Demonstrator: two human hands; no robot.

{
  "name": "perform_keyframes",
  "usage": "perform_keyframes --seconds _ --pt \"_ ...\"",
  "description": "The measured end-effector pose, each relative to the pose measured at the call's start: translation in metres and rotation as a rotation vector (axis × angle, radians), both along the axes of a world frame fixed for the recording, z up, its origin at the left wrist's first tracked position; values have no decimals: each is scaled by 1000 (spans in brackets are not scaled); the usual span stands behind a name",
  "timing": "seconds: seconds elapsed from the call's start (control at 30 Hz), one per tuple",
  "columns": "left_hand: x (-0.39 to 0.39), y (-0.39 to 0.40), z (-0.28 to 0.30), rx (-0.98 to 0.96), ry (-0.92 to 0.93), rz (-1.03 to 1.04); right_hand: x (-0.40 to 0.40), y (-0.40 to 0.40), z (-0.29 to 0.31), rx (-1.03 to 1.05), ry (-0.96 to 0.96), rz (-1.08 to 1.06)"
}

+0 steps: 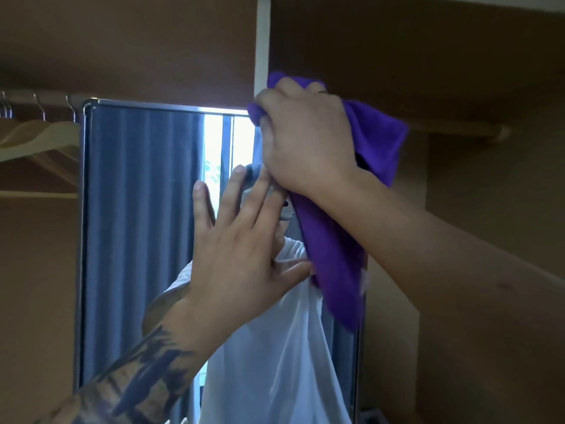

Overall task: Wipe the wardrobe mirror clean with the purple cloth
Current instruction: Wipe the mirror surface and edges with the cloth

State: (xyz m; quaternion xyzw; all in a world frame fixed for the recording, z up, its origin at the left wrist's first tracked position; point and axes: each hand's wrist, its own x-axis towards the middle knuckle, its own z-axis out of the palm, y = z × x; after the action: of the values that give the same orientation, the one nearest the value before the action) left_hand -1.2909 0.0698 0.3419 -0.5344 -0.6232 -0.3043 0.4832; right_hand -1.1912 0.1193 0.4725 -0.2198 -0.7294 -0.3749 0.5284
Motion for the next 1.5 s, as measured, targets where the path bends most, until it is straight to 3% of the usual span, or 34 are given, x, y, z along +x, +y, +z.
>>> perform_keyframes --seconds 0.3,0.73,0.97,1.1,1.5 --pt "-6 3 -2 30 50 1 27 12 6 -19 -88 40" --pt "-27 -16 7 98 176 -38 28 43 -21 63 258 42" --pt "-82 -59 27 391 -235 8 32 53 -47 24 213 110" --pt "-109 -66 13 322 -368 -97 25 59 -62 -93 116 80" --pt "-117 -65 5 255 -369 -84 18 19 -83 -156 115 89"
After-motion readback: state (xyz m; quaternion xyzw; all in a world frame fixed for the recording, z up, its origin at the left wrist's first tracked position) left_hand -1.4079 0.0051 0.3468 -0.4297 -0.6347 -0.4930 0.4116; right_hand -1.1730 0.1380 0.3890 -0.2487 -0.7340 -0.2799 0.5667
